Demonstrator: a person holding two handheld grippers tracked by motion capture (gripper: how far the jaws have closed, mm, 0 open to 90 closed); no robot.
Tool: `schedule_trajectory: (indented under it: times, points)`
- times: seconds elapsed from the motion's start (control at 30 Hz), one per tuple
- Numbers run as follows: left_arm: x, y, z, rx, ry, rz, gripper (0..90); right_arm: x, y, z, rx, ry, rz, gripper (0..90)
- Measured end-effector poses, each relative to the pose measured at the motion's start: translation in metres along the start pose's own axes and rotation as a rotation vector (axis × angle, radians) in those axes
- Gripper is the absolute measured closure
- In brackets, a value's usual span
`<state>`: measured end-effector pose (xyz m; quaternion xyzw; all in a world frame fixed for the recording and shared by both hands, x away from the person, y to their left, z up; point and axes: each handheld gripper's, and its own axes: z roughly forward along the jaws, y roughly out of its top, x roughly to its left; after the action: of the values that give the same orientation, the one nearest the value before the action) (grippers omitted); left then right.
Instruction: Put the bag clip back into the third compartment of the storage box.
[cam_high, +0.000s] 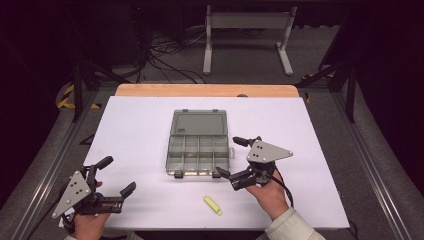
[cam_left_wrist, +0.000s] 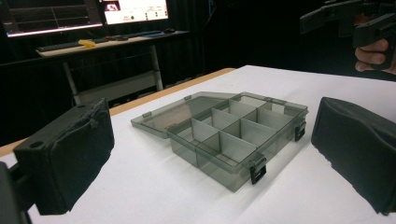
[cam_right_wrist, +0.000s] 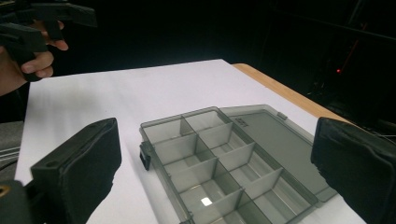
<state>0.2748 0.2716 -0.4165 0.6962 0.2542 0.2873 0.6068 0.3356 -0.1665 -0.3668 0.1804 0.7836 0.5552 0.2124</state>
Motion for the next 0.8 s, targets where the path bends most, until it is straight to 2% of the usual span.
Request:
schedule_trajectory:
  times: [0.33, 0.4, 0.5, 0.8]
  points:
    - [-0.001, 0.0, 0.0, -0.004, 0.003, 0.001, 0.0, 0.008, 0.009, 0.005, 0.075, 0.015, 0.019, 3.5]
    - [-0.001, 0.0, 0.0, -0.002, 0.002, 0.002, 0.0, 0.011, 0.011, 0.006, 0.098, 0.035, 0.03, 5.7]
    - [-0.001, 0.0, 0.0, -0.005, 0.003, 0.001, 0.0, 0.016, 0.013, 0.008, 0.121, 0.033, 0.015, 8.0]
    - [-0.001, 0.001, 0.0, -0.003, 0.004, 0.002, 0.0, 0.03, 0.022, 0.014, 0.266, 0.077, 0.018, 17.9]
